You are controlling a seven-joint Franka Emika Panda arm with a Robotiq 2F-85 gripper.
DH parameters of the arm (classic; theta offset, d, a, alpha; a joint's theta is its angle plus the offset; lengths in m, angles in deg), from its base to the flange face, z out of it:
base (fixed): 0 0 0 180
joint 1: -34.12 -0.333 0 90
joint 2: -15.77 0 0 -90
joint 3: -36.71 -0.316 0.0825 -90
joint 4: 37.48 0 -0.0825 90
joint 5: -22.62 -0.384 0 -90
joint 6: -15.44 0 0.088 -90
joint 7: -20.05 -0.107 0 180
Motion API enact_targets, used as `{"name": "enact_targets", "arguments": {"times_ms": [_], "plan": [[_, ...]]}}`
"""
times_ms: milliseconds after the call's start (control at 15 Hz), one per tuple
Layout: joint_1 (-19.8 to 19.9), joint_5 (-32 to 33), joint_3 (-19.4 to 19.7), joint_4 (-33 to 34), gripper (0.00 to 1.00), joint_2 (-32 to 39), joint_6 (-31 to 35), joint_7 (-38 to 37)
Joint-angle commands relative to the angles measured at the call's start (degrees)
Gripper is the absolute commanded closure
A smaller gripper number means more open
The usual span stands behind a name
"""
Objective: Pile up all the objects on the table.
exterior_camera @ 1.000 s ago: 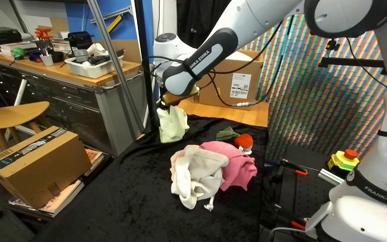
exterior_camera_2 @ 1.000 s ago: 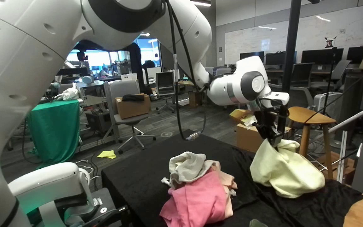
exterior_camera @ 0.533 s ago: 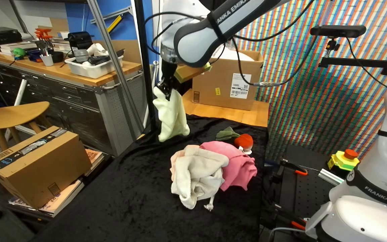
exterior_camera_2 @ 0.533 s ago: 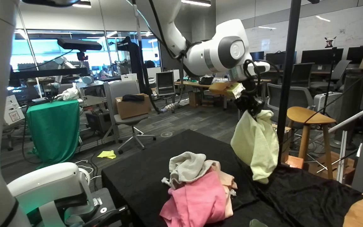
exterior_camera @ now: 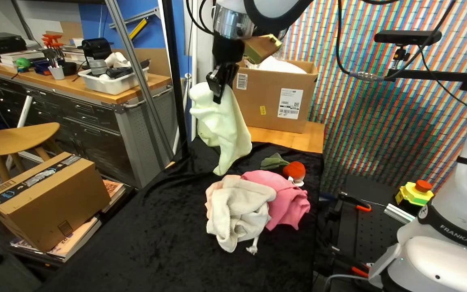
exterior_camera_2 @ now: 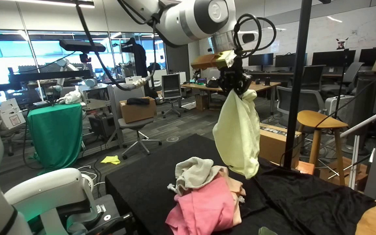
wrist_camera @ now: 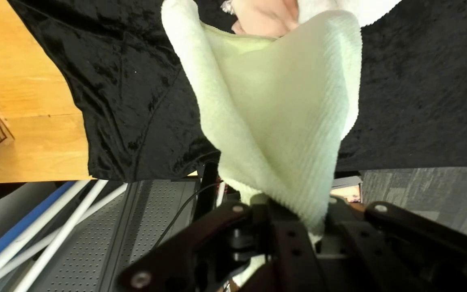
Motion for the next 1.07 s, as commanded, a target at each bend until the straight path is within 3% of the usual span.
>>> {"name": "enact_targets", "arguments": {"times_ms": [0, 667, 1000], "plan": [[0.99, -1.48, -2.90, -4.71, 0.90, -7.67, -2.82, 4.33], [-0.64, -3.71, -9.58, -9.05, 0.90, -16.44, -10.28, -0.09], [-0.11, -2.67, -11.61, -8.49, 0.89, -14.34, -11.55, -5.43]]}}
